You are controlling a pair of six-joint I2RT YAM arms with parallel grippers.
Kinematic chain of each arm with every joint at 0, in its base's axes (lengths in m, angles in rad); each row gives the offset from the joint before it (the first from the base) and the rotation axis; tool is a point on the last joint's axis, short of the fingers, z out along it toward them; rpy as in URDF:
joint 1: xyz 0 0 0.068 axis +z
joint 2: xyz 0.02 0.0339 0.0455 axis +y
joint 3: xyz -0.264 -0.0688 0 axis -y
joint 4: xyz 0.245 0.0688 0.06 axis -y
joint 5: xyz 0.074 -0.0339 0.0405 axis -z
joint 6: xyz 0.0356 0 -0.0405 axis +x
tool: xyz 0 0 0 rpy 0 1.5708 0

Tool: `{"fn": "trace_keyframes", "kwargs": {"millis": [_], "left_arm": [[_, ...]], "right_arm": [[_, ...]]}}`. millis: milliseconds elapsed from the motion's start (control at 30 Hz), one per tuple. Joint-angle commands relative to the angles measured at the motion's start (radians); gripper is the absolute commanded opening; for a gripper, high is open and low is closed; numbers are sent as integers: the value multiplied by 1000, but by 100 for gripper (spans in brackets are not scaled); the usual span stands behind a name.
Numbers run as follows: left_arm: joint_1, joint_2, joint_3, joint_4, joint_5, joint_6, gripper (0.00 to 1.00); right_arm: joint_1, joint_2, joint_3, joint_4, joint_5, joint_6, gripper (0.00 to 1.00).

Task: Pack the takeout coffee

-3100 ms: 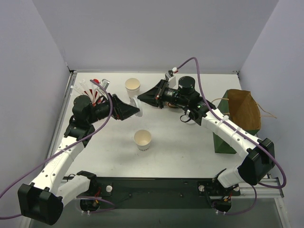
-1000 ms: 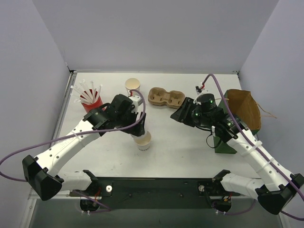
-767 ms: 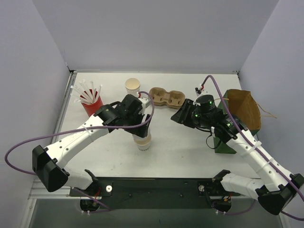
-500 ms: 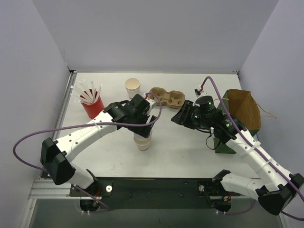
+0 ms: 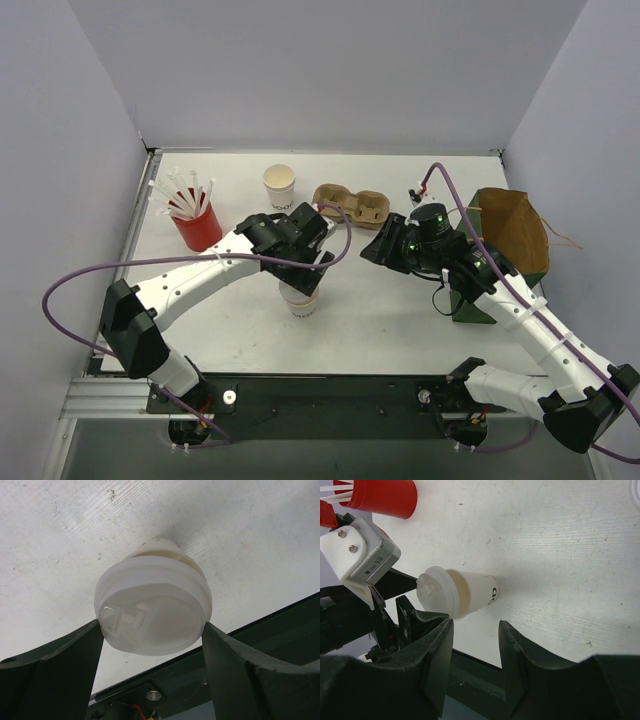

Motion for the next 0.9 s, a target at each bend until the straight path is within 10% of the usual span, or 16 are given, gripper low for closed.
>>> {"fn": "trace_keyframes", "kwargs": {"millis": [0, 867], "left_arm": [[-8, 17, 47, -18, -8, 20, 75], [-32, 117, 93, -52, -42, 55, 76]], "right_arm": [[6, -11, -12, 14, 18, -12, 37], [7, -15, -21, 15, 23, -14, 36]]}}
